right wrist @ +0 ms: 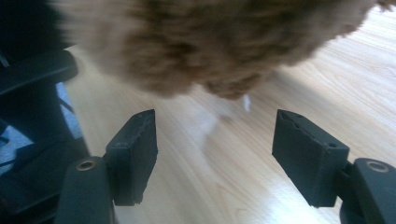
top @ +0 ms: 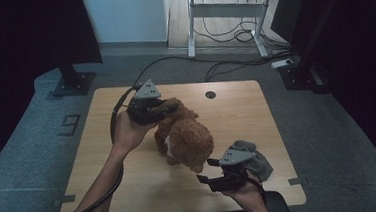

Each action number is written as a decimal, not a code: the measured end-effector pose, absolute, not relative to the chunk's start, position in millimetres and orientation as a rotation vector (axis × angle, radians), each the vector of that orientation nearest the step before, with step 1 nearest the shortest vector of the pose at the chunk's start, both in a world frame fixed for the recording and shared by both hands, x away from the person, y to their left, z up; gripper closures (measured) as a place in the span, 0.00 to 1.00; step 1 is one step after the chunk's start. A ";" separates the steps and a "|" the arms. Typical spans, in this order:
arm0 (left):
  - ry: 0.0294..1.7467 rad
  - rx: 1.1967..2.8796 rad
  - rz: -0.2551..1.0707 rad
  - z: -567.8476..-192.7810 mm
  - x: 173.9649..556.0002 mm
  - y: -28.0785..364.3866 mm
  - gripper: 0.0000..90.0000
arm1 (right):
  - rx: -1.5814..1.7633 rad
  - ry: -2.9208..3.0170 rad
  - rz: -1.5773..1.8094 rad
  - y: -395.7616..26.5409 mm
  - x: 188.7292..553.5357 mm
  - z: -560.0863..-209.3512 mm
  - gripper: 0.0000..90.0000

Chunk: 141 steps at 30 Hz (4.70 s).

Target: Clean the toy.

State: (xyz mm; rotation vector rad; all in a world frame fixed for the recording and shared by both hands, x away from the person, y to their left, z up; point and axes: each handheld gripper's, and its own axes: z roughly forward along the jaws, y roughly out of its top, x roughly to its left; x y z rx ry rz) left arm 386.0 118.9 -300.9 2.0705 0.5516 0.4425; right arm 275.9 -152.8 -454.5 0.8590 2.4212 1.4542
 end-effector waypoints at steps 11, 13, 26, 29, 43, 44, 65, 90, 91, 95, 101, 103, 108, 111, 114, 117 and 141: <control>0.557 2.080 0.448 -301.5 388.2 116.7 0.85 | 0.935 2.333 1.490 -147.2 265.2 -434.6 0.61; 0.554 2.080 0.449 -301.7 387.8 116.1 0.85 | 0.935 2.308 1.489 -147.4 264.7 -431.3 0.70; 0.569 2.061 0.474 -300.0 386.2 124.5 0.85 | 0.893 2.151 1.531 -161.4 270.9 -397.5 0.96; 0.578 2.055 0.470 -301.9 386.1 128.3 0.85 | 0.871 2.130 1.522 -163.8 276.3 -386.3 0.97; 0.621 2.004 0.397 -323.0 384.6 150.0 0.85 | 0.851 2.058 1.434 -171.6 313.8 -348.1 0.97; 0.625 1.998 0.391 -325.1 384.5 151.3 0.85 | 0.849 2.058 1.429 -171.1 316.6 -346.5 0.97; 0.720 1.944 0.261 -394.3 382.9 185.3 0.84 | 0.868 2.166 1.337 -149.6 363.6 -363.2 0.97; 0.712 2.000 0.282 -439.6 376.4 200.6 0.84 | 0.982 2.310 1.315 -156.4 398.2 -428.9 0.28; 0.713 2.000 0.279 -440.4 376.6 201.2 0.84 | 0.989 2.325 1.303 -155.5 400.7 -436.4 0.28; 0.716 1.997 0.268 -443.0 376.8 202.9 0.84 | 1.019 2.389 1.286 -149.4 407.3 -464.0 0.28; 0.729 1.977 0.253 -447.0 377.4 205.5 0.83 | 1.058 2.440 1.243 -142.8 405.8 -482.1 0.62; 0.738 1.959 0.247 -447.8 377.3 206.9 0.83 | 1.056 2.413 1.239 -143.6 402.4 -479.6 0.71; 0.748 1.882 0.221 -442.7 374.5 211.9 0.83 | 1.031 2.356 1.265 -148.2 393.3 -461.9 0.80; 0.742 1.853 0.223 -433.3 371.2 213.4 0.84 | 1.020 2.342 1.272 -150.0 388.3 -450.7 0.80; 0.742 1.842 0.227 -423.6 366.8 212.8 0.84 | 1.016 2.334 1.286 -152.0 383.0 -440.3 0.80; 0.733 1.837 0.228 -417.1 362.9 210.0 0.84 | 1.002 2.321 1.284 -154.1 377.5 -429.8 0.80; 0.853 1.876 0.199 -453.1 400.1 200.6 0.81 | 1.118 2.354 1.207 -162.7 410.7 -449.8 0.77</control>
